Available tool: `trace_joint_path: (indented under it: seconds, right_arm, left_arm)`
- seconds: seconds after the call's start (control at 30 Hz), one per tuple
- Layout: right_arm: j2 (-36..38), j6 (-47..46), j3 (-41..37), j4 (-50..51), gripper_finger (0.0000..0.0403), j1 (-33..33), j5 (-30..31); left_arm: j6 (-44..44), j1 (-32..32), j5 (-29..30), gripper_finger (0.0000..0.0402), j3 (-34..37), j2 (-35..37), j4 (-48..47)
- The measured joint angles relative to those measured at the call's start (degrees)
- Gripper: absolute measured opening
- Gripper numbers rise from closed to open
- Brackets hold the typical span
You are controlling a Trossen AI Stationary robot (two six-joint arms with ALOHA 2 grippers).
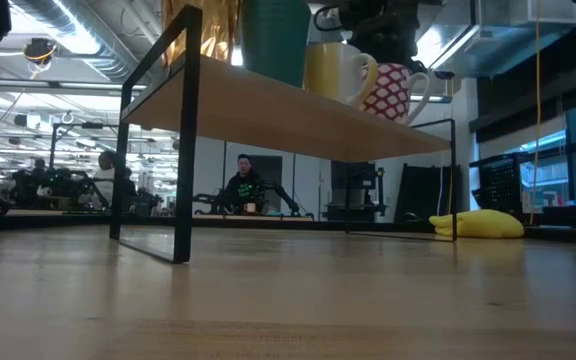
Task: Stack small to large cups/mugs on shelf
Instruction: Put the red patterned mug on the shelf, then remove the yellow mug from the shelf
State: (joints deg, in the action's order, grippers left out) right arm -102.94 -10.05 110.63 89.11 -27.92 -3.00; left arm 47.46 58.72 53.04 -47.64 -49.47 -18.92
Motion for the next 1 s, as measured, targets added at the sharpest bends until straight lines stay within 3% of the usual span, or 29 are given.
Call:
trace_joint_path:
  seconds: [0.37, 0.8, 1.0]
  right_arm:
    - [-0.2, -0.1, 3.5, -0.7, 0.0077, 0.0, -0.1]
    - [1.0, 1.1, 13.8, 0.8, 0.0080, 0.7, -1.1]
    - [3.8, 6.2, 22.9, 0.9, 0.0080, 3.3, 3.8]
  left_arm:
    - [0.0, 0.0, 0.0, 0.0000, 0.0, 0.0, -0.3]
    - [0.3, 0.0, 0.0, 0.0000, 0.0, 0.0, -1.3]
    - [0.4, -0.5, 0.0, 0.0000, 0.0, 0.0, -1.2]
